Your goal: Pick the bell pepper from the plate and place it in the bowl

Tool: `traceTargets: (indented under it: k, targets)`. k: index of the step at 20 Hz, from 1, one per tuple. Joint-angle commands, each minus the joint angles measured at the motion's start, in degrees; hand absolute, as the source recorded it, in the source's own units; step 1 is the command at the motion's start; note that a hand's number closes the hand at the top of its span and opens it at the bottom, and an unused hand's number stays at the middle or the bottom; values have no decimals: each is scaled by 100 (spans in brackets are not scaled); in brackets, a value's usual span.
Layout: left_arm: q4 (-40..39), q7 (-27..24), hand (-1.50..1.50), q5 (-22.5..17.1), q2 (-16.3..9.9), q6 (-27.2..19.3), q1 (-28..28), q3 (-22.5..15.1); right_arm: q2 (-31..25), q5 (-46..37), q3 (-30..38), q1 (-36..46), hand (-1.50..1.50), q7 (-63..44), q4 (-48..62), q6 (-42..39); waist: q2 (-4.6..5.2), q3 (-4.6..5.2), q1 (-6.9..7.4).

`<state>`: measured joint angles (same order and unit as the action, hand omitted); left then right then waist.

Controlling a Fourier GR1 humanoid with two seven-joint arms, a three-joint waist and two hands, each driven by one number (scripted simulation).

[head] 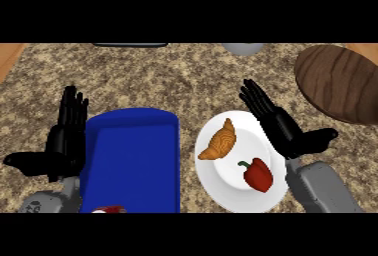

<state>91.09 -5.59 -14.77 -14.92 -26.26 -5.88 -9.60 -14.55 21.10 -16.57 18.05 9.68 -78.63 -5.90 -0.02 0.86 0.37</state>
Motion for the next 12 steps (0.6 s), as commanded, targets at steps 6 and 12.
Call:
traceTargets:
  k: [6,12]
  targets:
    - [-252,615,0,-520,-190,1440,9,-666,-1690,-1623,-184,-234,150,-307,-1177,189,-98,-52,-464]
    - [52,1164,0,-756,-138,1728,-102,-872,-1582,-2652,-174,-1836,-150,-22,-2079,1792,-56,-81,-281]
